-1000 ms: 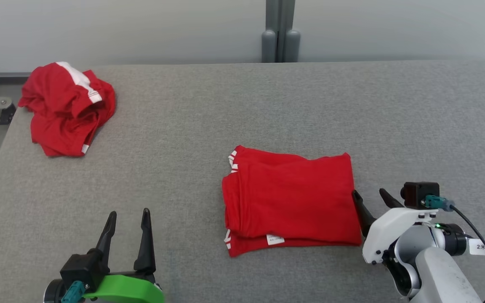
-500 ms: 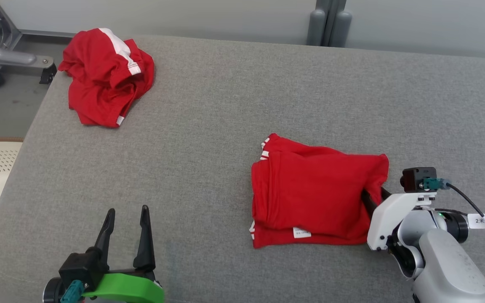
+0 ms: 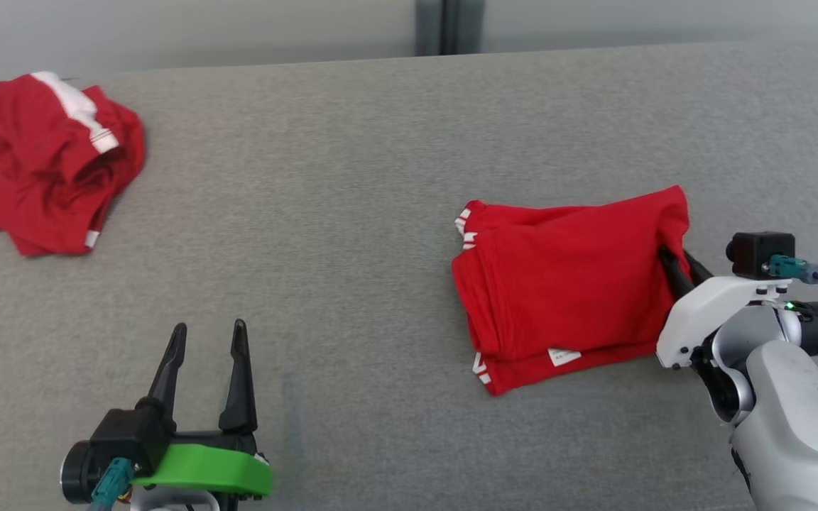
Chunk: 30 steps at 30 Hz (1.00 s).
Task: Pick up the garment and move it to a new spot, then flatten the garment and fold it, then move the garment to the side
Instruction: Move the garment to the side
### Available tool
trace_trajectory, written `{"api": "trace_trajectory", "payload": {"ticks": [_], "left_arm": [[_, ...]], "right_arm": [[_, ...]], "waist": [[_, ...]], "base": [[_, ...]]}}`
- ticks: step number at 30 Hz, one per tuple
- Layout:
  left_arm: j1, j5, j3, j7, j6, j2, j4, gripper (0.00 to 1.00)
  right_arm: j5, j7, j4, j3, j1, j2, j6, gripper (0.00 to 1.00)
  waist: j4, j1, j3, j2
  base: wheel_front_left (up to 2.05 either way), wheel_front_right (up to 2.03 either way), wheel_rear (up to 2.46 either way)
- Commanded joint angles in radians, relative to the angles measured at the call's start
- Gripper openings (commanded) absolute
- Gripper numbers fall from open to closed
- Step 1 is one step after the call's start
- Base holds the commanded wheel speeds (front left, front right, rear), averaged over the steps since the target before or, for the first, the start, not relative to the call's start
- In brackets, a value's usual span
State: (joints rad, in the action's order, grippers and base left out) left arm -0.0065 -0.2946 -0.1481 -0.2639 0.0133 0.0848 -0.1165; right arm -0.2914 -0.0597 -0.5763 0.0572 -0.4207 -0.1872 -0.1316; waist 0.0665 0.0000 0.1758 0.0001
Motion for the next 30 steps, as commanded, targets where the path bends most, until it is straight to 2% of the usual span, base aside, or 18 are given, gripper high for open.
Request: {"api": "trace_trajectory", "payload": {"ticks": [1,8,12,14,21,24,30], "left_arm": [[-0.026,0.012,0.005,-0.001,0.002,0.01,0.011,1.0],[-0.077,0.037,-0.005,0.014,0.005,0.042,0.045,1.0],[-0.099,0.046,0.004,0.034,-0.001,0.065,0.07,1.0],[-0.107,0.05,0.005,0.044,-0.001,0.078,0.081,1.0],[-0.125,0.055,0.016,0.065,-0.012,0.104,0.126,1.0],[-0.127,0.055,0.021,0.071,-0.019,0.111,0.149,1.0],[-0.128,0.059,0.023,0.083,-0.029,0.118,0.195,1.0]], "right_arm": [[0.008,0.014,0.007,-0.011,-0.015,-0.005,0.002,0.0],[0.012,0.074,0.023,-0.049,-0.017,0.02,0.002,0.0],[0.014,0.109,0.018,-0.028,-0.036,0.047,0.002,0.0],[0.009,0.123,0.007,-0.017,-0.049,0.053,0.002,0.0],[0.015,0.184,-0.042,0.03,-0.148,0.071,0.002,0.0],[0.017,0.198,-0.077,0.045,-0.214,0.07,0.002,0.0],[0.019,0.215,-0.167,0.016,-0.363,0.015,0.002,0.0]], "waist": [[-0.165,0.0,0.062,-0.0001],[-0.367,0.0,0.14,-0.0001],[-0.447,0.0,0.179,-0.0001],[-0.466,0.0,0.193,-0.0001],[-0.458,0.0,0.223,-0.0001],[-0.427,0.0,0.23,-0.0001],[-0.345,0.0,0.248,-0.0001]], "base": [[0.0,0.0,0.0],[0.0,0.0,0.0],[0.0,0.0,0.0],[0.0,0.0,0.0],[0.0,0.0,0.0],[0.0,0.0,0.0],[0.0,0.0,0.0]]}}
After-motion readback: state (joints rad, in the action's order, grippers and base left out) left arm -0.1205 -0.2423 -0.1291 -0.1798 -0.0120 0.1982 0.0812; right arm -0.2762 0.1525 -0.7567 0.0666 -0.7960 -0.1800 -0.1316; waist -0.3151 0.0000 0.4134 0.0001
